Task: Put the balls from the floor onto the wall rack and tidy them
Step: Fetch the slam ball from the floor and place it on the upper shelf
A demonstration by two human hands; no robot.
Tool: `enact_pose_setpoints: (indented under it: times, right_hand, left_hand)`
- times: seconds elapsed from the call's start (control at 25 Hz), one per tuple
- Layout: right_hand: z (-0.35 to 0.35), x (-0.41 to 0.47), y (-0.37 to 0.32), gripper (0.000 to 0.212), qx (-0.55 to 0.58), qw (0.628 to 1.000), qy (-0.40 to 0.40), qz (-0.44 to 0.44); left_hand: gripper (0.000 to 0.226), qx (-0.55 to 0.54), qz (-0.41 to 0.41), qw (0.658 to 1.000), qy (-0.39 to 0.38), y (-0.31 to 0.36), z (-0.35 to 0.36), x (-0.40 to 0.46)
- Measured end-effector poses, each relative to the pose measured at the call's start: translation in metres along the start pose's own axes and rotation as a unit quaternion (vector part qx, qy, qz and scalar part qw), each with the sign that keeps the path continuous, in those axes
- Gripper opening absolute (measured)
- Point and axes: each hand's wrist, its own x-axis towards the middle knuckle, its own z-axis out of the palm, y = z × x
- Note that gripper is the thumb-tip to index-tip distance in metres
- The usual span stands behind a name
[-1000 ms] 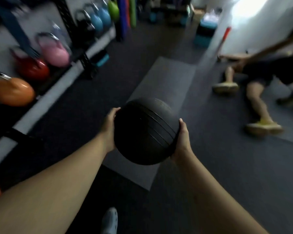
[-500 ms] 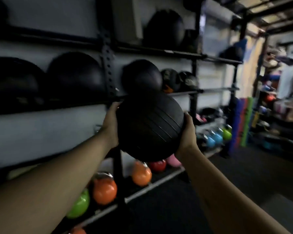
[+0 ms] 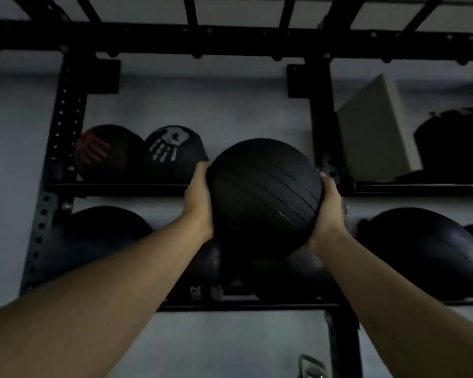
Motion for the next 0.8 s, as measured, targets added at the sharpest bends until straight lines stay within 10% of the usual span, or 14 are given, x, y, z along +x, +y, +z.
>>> enact_pose_setpoints:
  times: [0.6, 0.8]
  right_hand:
    - [0.118, 0.353, 0.039, 0.032, 0.067, 0.983, -0.105, -0.138]
    - [0.149, 0.397, 0.04, 0.021, 0.019, 0.94, -0.102, -0.326]
  left_hand:
    - [0.028, 0.018, 0.234, 0.969, 0.072, -0.001, 0.007, 0.336]
    - [0.018, 0.07, 0.362, 0.928, 0.054, -0.004, -0.005, 0.388]
